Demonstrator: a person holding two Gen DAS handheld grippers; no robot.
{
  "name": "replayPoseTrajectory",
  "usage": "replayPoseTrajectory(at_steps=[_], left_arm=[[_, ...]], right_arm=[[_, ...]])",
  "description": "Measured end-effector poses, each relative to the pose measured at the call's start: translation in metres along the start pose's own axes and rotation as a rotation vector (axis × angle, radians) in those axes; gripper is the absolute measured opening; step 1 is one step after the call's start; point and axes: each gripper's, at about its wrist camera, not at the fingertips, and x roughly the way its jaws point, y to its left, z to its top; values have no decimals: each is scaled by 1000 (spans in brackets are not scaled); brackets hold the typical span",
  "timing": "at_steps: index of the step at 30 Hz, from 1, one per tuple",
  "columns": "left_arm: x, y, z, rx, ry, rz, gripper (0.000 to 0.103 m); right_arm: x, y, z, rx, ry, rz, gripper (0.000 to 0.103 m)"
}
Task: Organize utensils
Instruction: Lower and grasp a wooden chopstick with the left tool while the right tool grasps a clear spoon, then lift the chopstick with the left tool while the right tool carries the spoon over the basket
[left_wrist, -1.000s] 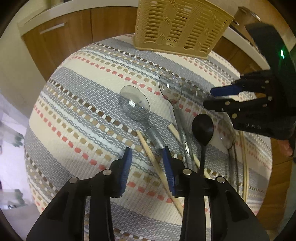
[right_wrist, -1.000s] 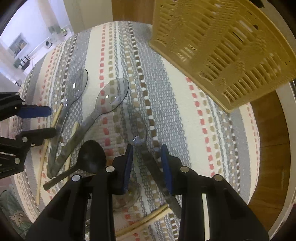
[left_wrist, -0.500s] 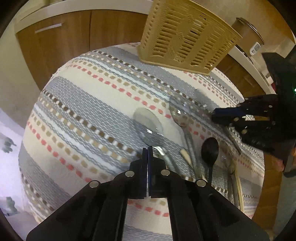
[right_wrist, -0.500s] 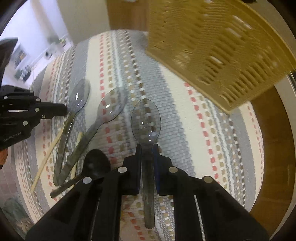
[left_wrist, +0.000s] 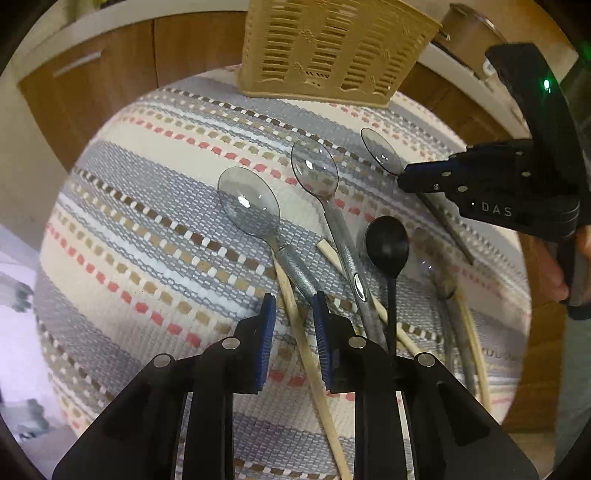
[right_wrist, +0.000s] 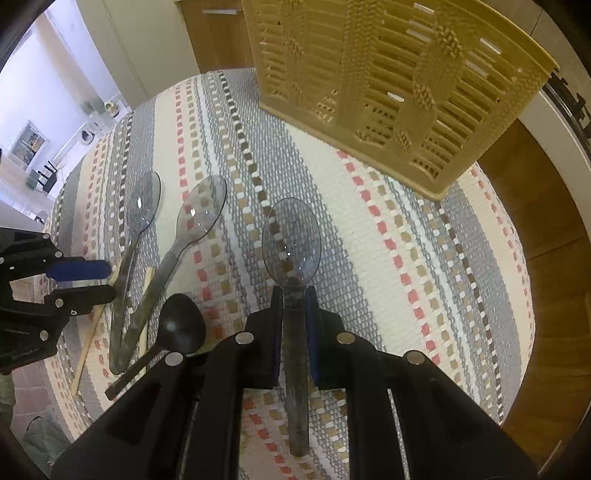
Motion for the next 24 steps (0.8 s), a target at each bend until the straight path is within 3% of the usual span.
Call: replayPoseTrajectory(at_steps=[7, 14, 16, 21, 24], left_arm=[[4, -5, 1, 38, -1, 24, 17], [5, -10, 11, 57, -4, 82, 14], [7, -10, 15, 58, -6, 88, 7], [3, -2, 16, 61, -61, 73, 3], [-11, 10, 16, 31, -159, 49, 3]], right_arm=[[-4, -2, -9, -12, 13, -13, 10], [10, 12, 5, -22, 51, -37, 10], [11, 14, 7, -24, 63, -43, 10], [12, 25, 9, -29, 39, -41, 10], [-5, 25, 4, -1, -49, -13, 10]])
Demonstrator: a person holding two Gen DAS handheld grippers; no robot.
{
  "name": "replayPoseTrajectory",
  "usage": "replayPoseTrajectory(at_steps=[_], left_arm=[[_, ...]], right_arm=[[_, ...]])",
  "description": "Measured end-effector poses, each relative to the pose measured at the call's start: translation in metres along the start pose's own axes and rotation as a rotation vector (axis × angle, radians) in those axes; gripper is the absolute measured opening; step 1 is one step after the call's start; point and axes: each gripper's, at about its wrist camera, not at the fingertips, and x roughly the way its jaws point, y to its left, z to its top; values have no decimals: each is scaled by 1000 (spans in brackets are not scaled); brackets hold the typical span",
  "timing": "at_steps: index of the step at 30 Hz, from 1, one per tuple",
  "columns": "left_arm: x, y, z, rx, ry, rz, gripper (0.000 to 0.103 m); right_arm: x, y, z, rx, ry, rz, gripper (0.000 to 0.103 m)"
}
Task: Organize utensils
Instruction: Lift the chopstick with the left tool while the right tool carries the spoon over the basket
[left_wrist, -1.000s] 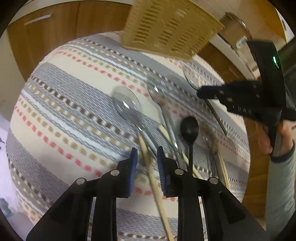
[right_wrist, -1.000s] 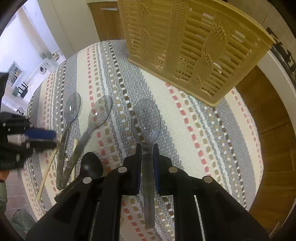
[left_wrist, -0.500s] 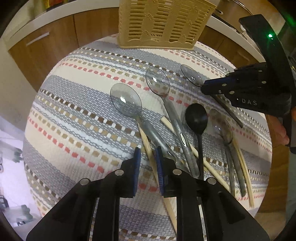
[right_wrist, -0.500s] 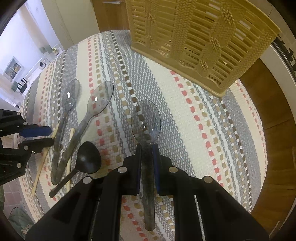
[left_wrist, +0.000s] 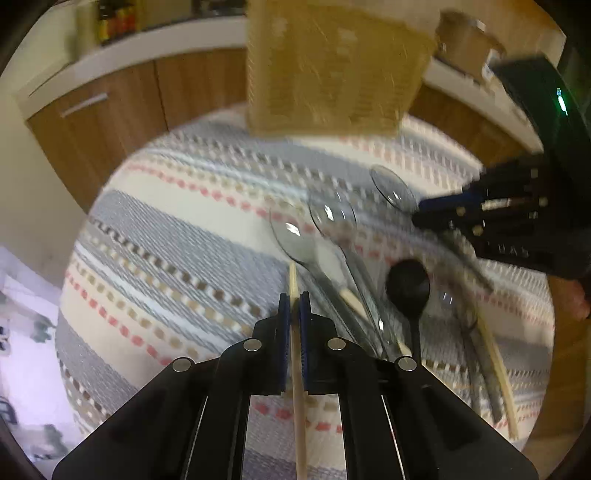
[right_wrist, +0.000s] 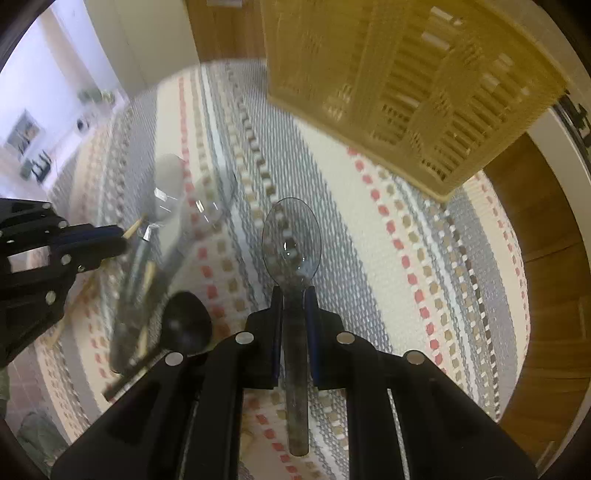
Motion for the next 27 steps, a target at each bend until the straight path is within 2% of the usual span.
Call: replayPoseTrajectory(at_steps=[3, 8, 14, 17, 20, 23, 27], left_arm=[[-25, 12, 6, -37, -124, -39, 3], [-69, 18, 26, -72, -353, -60, 3], [-118, 7, 73, -75, -672, -70, 3], [-134, -9, 107, -55, -821, -50, 3], [-138, -16, 136, -53, -911, -44, 3], [-138, -23, 153, -53, -957, -52, 3], [-127, -19, 179, -66, -1005, -28, 3]], right_arm=[[-22, 1, -3, 22, -107, 17, 10], [-71, 8, -11, 48, -340, 33, 10], [-125, -12, 2, 153, -579, 23, 10], [-143, -27, 13, 201, -700, -11, 10], [-160, -56, 24, 262, -801, -29, 10], [-164, -83, 46, 325, -894, -69, 10], [-153, -114, 61, 380, -944, -59, 10]])
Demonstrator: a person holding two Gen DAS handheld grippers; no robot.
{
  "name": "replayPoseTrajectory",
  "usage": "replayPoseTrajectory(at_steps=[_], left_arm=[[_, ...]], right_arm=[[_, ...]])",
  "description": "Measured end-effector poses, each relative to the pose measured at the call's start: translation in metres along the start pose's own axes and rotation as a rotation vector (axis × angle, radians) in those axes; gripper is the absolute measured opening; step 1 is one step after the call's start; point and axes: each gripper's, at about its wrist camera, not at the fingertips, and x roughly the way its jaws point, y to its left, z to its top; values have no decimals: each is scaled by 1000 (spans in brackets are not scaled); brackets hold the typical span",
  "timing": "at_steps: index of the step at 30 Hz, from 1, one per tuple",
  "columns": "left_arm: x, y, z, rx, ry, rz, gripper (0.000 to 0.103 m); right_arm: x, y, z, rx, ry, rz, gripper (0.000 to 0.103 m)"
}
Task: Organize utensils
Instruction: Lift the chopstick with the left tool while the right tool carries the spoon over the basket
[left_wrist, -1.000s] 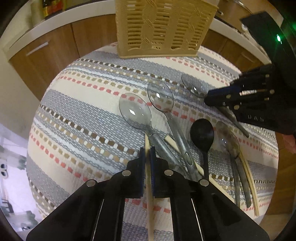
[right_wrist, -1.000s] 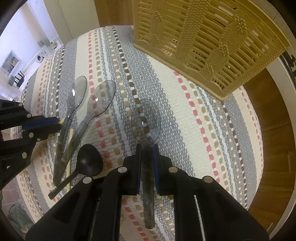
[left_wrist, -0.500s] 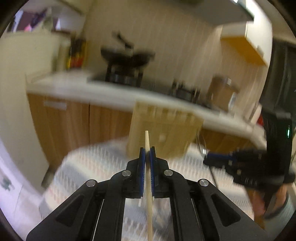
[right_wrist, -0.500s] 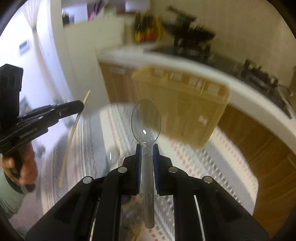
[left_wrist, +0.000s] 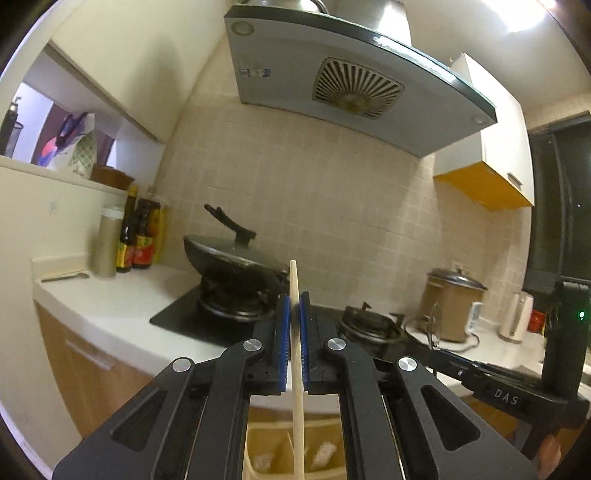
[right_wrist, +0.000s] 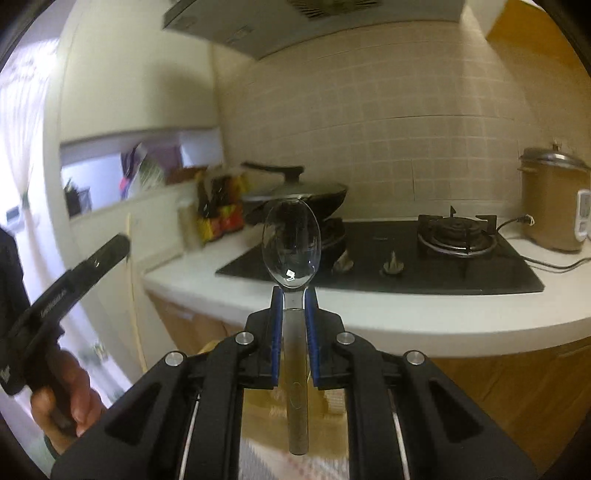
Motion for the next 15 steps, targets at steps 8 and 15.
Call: replayPoseTrajectory(at_steps=[8, 15], left_arm=[[42, 24, -9, -14, -60, 101, 3], [55, 27, -34, 12, -51, 160, 3]], right_arm=[[40, -13, -18, -1, -26, -52, 10], [48, -19, -37, -13, -16, -55, 10]])
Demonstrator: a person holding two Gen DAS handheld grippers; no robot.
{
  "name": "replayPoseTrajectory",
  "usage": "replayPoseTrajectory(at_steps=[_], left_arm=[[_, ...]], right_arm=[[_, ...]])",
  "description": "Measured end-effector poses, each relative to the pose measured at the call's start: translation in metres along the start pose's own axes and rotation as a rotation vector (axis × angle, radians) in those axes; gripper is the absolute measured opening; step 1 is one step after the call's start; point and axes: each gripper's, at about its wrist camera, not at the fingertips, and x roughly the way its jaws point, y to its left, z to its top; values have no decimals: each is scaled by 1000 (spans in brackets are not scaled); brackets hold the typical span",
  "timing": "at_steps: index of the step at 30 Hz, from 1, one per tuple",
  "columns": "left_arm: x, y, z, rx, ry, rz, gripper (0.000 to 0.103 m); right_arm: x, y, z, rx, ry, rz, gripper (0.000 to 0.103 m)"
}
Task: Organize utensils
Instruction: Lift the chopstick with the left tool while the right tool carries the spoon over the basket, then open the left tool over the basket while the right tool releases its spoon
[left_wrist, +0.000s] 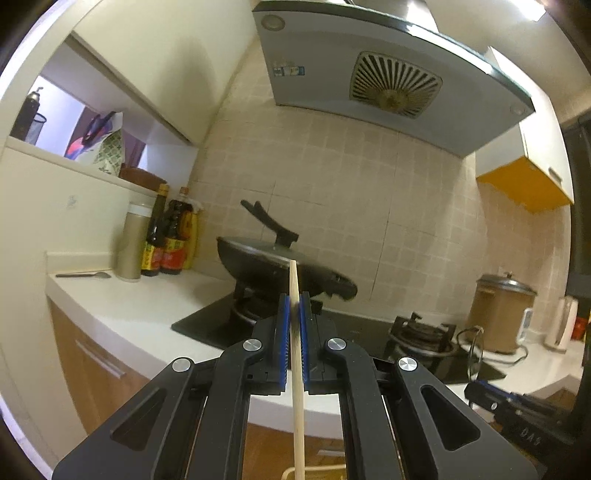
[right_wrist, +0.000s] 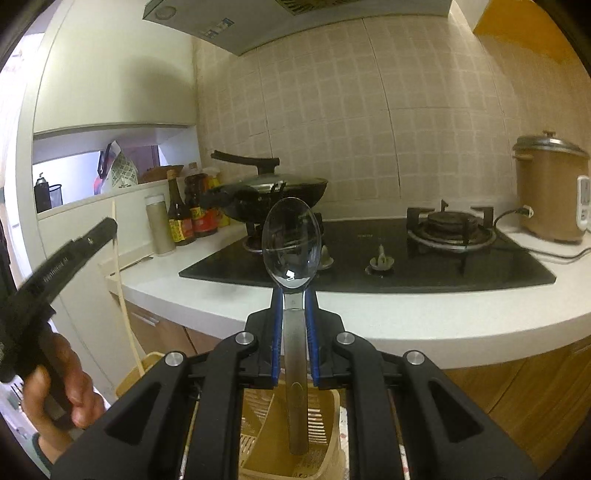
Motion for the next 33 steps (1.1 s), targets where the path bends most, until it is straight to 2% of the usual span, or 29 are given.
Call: replayPoseTrajectory(at_steps=[5, 6, 7, 8, 9, 10, 14, 18, 20, 21, 22, 27, 31, 33], left_arm=[[-11, 1, -13, 24, 40, -13, 5], [-16, 3, -14, 14, 50, -19, 13], [-20, 5, -14, 7, 60, -25, 20], [-27, 9, -12, -3, 76, -34, 35], [-33, 11, -12, -10, 84, -41, 41], [-36, 12, -11, -12, 90, -46, 41], [-59, 19, -6, -25, 166, -67, 41], [-82, 30, -6, -60, 351, -99, 41], [-91, 33, -8, -65, 412, -104, 41], [-97, 35, -10, -64, 473, -111, 41], [-100, 36, -11, -65, 503, -115, 41], [-116, 35, -32, -54, 767, -161, 41], [-127, 37, -63, -39, 894, -170, 41], [-131, 40, -82, -30, 959, -172, 41]], right_arm=[[-7, 0, -10, 7, 29, 21, 13], [-11, 0, -11, 8, 30, 24, 15], [-14, 1, -11, 8, 28, 21, 21], [-20, 2, -12, 8, 25, 19, 34], [-28, 3, -12, 9, 19, 15, 57], [-35, 4, -12, 9, 7, 8, 61], [-60, 9, -10, 14, 36, 17, 61], [-88, 14, -12, 12, 86, 9, 61], [-102, 17, -14, 18, 132, 18, 61], [-107, 19, -15, 18, 150, 16, 61], [-114, 22, -18, 14, 186, 12, 61], [-136, 35, -39, -7, 363, 23, 61], [-142, 43, -70, -31, 554, 42, 61], [-142, 45, -94, -46, 678, 53, 61]])
